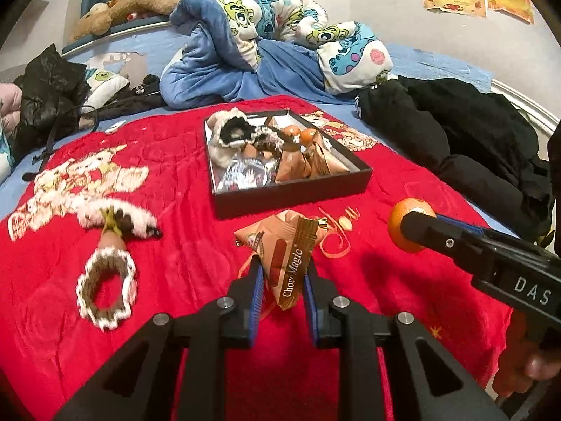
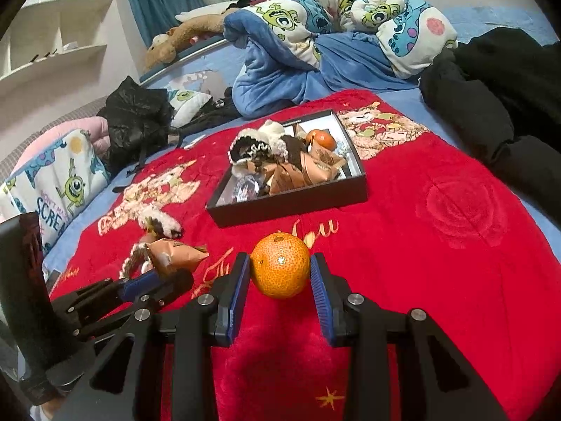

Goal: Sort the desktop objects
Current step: 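Carry the packet with the left tool while the right tool carries the orange to the box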

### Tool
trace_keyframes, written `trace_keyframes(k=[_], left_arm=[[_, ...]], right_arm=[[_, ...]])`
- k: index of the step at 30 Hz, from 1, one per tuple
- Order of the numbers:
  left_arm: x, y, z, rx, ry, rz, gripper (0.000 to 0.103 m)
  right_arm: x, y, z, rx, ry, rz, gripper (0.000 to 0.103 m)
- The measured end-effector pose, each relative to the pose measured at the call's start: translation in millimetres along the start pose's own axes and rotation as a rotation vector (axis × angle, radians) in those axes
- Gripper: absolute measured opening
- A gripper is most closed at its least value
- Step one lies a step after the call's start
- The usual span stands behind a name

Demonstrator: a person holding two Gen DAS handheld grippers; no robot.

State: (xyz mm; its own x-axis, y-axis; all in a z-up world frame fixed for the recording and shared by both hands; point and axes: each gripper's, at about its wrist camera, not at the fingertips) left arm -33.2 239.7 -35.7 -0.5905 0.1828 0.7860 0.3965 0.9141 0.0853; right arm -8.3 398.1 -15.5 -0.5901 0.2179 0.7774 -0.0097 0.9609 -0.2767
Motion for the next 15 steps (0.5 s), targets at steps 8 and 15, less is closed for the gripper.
trace_keyframes(k=[8,15], left_arm=[[31,-7,21,0.006,0.003,0.015,0.022],[47,-16,49,-0.007,-0.011,-0.003,0.022]], right_arm=[[24,5,27,-0.020,-0.001,-0.010,0.034],[40,10,62,-0.049,-0.024,-0.010,0.034]])
Point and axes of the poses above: each gripper's, at about its wrist camera, not at the fingertips, and z roughly the way its jaws point, y to its right, x to its top
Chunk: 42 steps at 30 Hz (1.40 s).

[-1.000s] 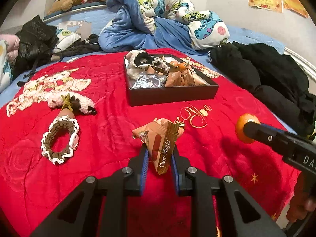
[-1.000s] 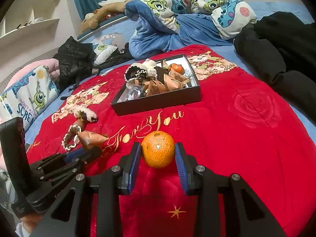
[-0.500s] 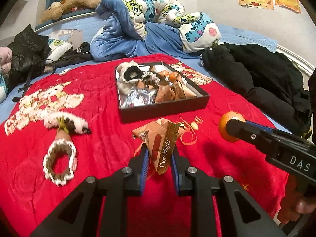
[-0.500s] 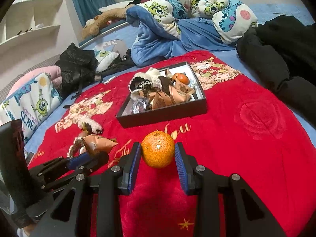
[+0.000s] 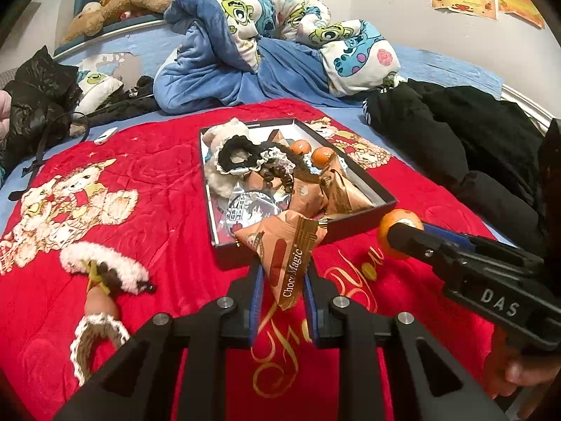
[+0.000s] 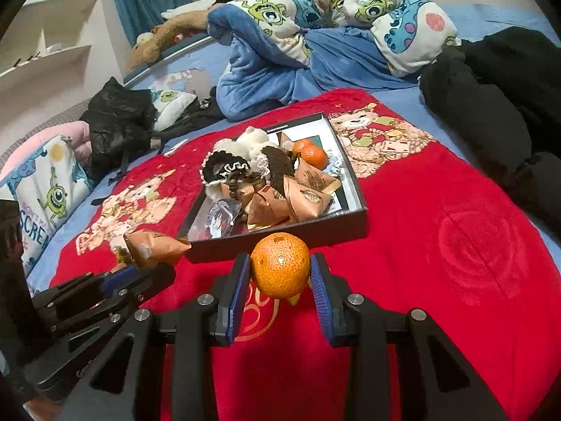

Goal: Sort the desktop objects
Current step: 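Carry the packet with the left tool while the right tool carries the orange to the box, then lower the packet into the box and open the left tool while the right releases the orange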

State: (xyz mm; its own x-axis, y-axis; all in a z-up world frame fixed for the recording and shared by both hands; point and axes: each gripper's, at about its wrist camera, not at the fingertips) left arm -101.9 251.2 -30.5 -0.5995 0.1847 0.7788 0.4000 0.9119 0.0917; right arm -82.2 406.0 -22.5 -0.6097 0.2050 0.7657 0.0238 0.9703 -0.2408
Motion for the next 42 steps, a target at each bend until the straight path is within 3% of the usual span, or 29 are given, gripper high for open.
trace_keyframes(k=[11,23,29,42], left_arm=[[15,-10,33,0.003,0.002,0.016,0.022],[23,-19,58,-0.032,-0.002,-0.012,0.022],[29,-21,67,-0.048,-0.003,-0.028,0.022],[29,-18,70,-0.025,0.015,-0.010,0.022]], right_arm=[[18,0,36,-0.060,-0.007,-0.029,0.034],[34,10,54,-0.001,0.023,-0.008,0.034],[34,13,74,-0.041,-0.014,-0.050,0.033],[34,17,72,-0.040,0.001,-0.037,0.033]])
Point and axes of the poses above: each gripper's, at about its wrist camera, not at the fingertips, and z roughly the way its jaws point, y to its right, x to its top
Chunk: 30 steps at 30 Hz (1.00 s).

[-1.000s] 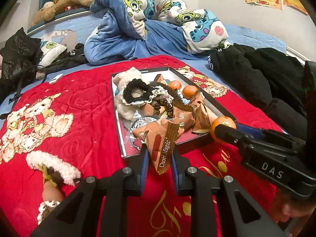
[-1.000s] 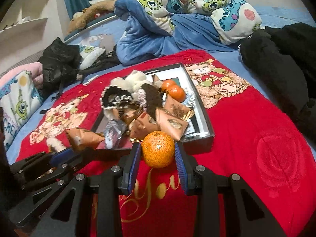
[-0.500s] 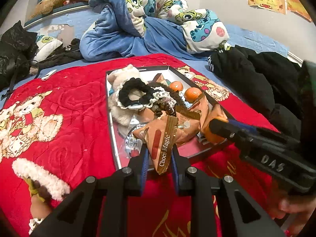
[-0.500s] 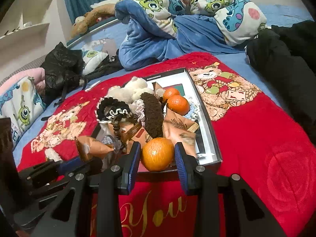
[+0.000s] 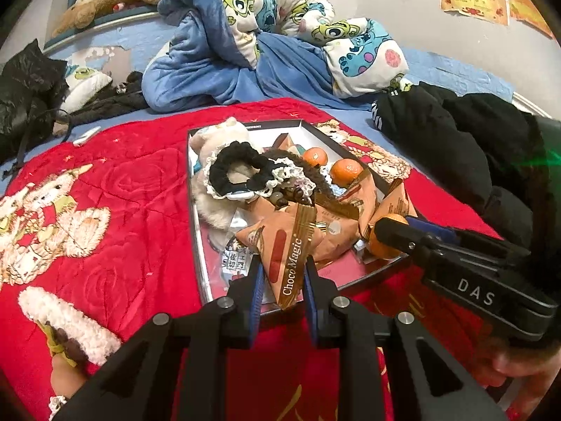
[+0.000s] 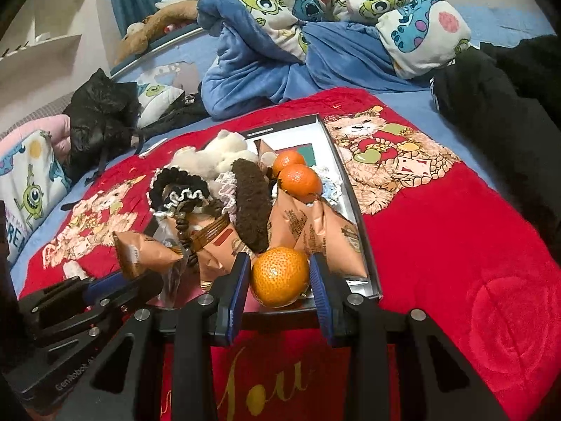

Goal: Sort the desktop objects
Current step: 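Lower the packet into the box and open the left tool while the right releases the orange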

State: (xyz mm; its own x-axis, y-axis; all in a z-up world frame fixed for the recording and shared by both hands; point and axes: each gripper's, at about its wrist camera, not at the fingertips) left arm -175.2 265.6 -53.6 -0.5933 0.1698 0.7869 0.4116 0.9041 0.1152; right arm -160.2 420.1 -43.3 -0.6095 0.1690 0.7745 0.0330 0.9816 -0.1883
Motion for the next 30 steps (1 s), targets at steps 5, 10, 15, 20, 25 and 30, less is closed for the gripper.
trace_keyframes(k=[5,10,15,20,25,30], left_arm=[[0,4,-9,0.002,0.027,0.019,0.022],[-2,3,-8,0.002,0.017,0.016,0.022],[-1,4,-10,-0.005,0.024,0.015,0.022],[-3,6,-7,0.002,0.010,0.022,0.022],[-3,9,-7,0.001,0.009,0.031,0.022],[-4,8,-3,0.001,-0.004,0.027,0.022]], right_arm=[[-2,-5,-2,-0.002,0.003,-0.009,0.033],[-4,-13,-2,-0.002,0.010,-0.042,0.033],[-4,-14,-3,0.001,0.020,-0.044,0.033],[-4,-10,-2,-0.005,0.017,-0.022,0.033],[-4,-11,-2,-0.015,0.015,-0.030,0.033],[-5,-10,-3,-0.021,0.015,-0.022,0.035]])
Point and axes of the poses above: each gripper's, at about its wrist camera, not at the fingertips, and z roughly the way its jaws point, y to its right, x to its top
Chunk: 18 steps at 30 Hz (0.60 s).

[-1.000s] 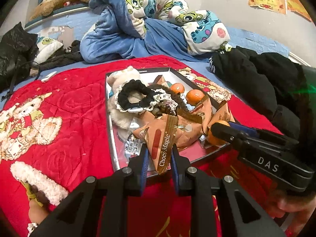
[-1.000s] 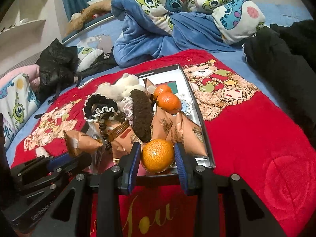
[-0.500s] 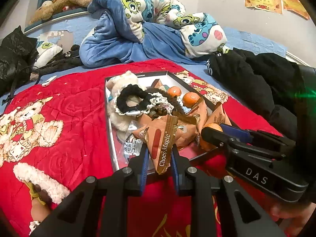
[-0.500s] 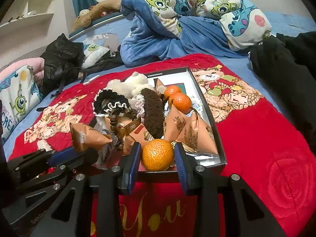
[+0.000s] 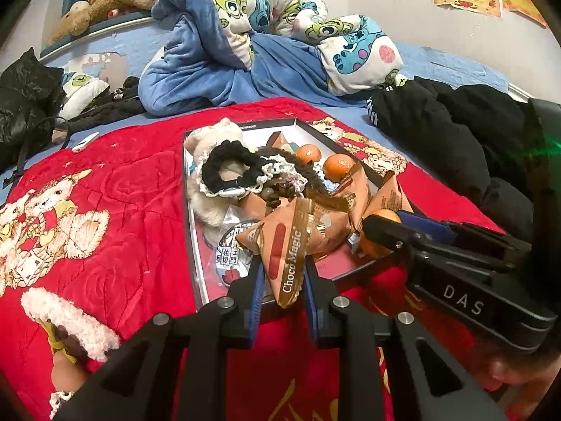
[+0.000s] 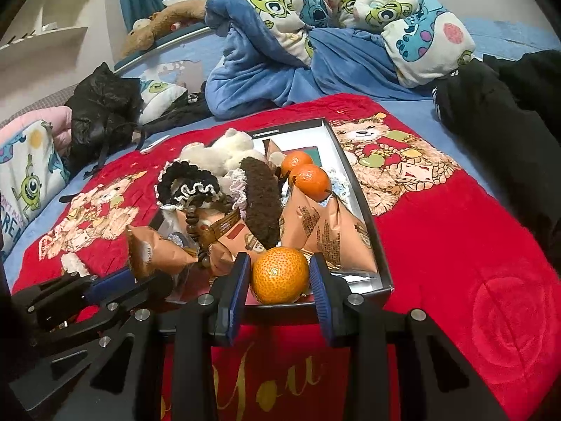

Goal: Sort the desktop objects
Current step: 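Lower the packet into the box and open the left tool while the right releases the orange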

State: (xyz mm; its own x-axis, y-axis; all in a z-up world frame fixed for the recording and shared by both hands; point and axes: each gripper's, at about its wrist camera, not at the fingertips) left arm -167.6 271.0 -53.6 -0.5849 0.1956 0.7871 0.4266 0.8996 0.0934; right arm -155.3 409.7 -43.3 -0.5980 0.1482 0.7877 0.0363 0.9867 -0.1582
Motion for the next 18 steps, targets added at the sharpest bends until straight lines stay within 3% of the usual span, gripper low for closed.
trace_keyframes(k=[6,8,9,10,12,13,14,15,16,18], left_arm=[[0,-1,0,-0.001,0.002,0.000,0.022],[0,-2,0,0.002,0.002,-0.002,0.024],[0,-2,0,0.020,0.002,-0.006,0.033],[0,-3,0,0.035,0.003,-0.010,0.049],[0,-7,-2,0.053,0.013,-0.027,0.065],[0,-8,-3,0.042,0.019,-0.032,0.067],[0,-9,-4,0.026,0.024,-0.037,0.070],[0,-10,-5,0.017,0.030,-0.038,0.082],[0,-11,-7,0.017,0.035,-0.041,0.100],[-1,-10,-6,0.060,0.024,-0.021,0.103]], right_arm=[[0,1,-3,0.047,0.008,0.023,0.036],[1,1,-3,0.040,0.008,0.025,0.044],[1,2,-4,0.038,0.010,0.030,0.051],[1,3,-5,0.042,0.014,0.035,0.054],[2,4,-8,0.047,0.024,0.041,0.059],[3,4,-10,0.048,0.032,0.044,0.063],[3,4,-12,0.048,0.044,0.049,0.075],[4,5,-14,0.048,0.052,0.057,0.087],[5,6,-17,0.059,0.068,0.072,0.091],[8,8,-22,0.080,0.086,0.099,0.100]])
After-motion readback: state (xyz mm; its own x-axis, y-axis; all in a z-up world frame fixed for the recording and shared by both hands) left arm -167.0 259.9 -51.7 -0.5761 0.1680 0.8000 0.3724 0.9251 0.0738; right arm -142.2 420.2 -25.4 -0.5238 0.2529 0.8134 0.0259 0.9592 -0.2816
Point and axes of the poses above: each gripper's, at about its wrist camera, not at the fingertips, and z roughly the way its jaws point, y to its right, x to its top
